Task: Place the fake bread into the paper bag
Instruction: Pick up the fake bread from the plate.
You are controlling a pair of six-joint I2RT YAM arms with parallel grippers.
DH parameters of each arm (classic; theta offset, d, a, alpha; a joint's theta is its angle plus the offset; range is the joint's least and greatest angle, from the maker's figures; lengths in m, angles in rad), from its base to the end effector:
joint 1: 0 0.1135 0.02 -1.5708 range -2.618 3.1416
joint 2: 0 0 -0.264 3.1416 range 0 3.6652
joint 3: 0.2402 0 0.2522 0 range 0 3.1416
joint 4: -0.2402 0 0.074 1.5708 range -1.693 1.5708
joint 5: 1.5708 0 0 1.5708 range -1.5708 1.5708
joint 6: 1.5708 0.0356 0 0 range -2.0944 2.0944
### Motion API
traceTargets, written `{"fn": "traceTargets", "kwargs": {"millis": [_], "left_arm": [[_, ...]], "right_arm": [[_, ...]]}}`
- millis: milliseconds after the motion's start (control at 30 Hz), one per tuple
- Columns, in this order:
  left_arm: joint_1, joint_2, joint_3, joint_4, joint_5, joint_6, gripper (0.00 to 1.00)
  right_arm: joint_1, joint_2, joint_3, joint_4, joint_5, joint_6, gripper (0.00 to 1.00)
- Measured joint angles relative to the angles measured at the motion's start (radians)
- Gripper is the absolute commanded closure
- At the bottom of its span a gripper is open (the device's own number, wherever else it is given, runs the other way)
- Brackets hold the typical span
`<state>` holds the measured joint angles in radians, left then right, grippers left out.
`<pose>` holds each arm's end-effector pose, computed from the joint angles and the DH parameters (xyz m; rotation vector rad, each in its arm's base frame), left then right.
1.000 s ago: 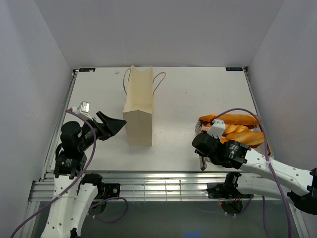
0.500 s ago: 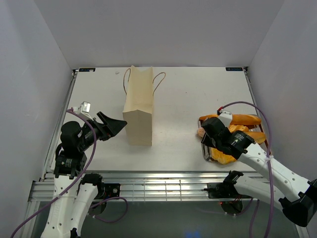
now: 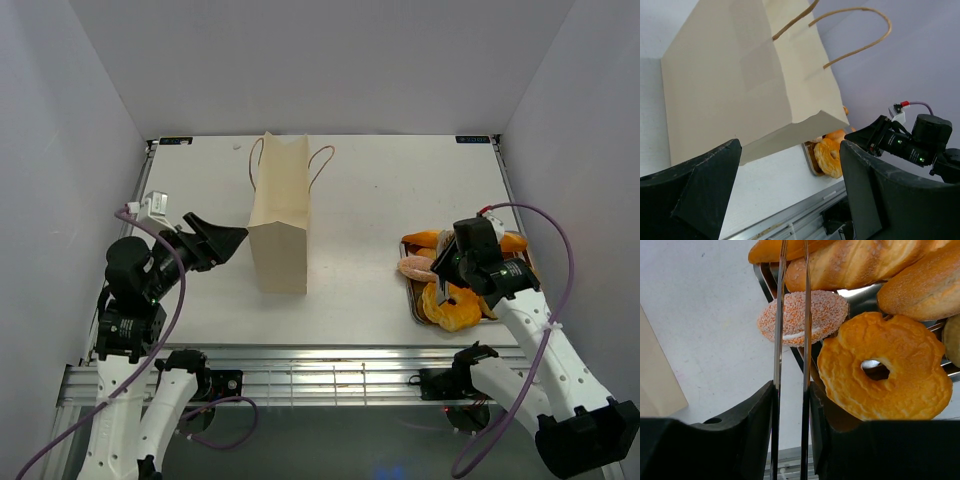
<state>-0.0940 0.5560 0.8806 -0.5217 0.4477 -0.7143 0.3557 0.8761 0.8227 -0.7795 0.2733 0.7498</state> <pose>0.1109 -0.0259 0.3671 -0.2322 1.8395 -0.9693 0.1643 0.0508 0.2830 0.5875 2.2993 0.2037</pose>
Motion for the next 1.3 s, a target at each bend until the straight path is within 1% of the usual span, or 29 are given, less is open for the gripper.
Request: {"fn": "traceTargets", "kwargs": {"millis": [167, 367, 500, 633, 767, 833, 1033, 1300], "left_arm": [[0.000, 0.041, 0.093, 0.008, -0.019, 0.034, 0.10], [0.000, 0.061, 0.116, 0.015, -0.017, 0.062, 0.10], [0.000, 0.073, 0.116, 0.023, 0.005, 0.072, 0.10], [0.000, 0.084, 0.115, 0.034, 0.023, 0.087, 0.10], [0.000, 0.098, 0.115, 0.048, 0.051, 0.098, 0.10], [0.000, 0.106, 0.115, 0.053, 0.063, 0.101, 0.10], [0.000, 0.110, 0.115, 0.056, 0.083, 0.105, 0.10], [0.000, 0.108, 0.111, 0.075, 0.093, 0.103, 0.10]], "right_arm": [[-0.168, -0.027, 0.000, 0.000, -0.106, -0.038, 0.61], [-0.357, -0.024, 0.000, -0.001, -0.229, -0.049, 0.60], [-0.435, -0.024, -0.004, -0.001, -0.279, -0.038, 0.60], [-0.496, -0.027, -0.019, -0.003, -0.320, -0.035, 0.56], [-0.589, -0.029, -0.020, -0.004, -0.365, -0.043, 0.54], [-0.618, -0.029, -0.020, -0.004, -0.377, -0.046, 0.53], [-0.653, -0.034, -0.021, -0.004, -0.406, -0.051, 0.48], [-0.716, 0.004, -0.021, -0.003, -0.452, -0.063, 0.47]]}}
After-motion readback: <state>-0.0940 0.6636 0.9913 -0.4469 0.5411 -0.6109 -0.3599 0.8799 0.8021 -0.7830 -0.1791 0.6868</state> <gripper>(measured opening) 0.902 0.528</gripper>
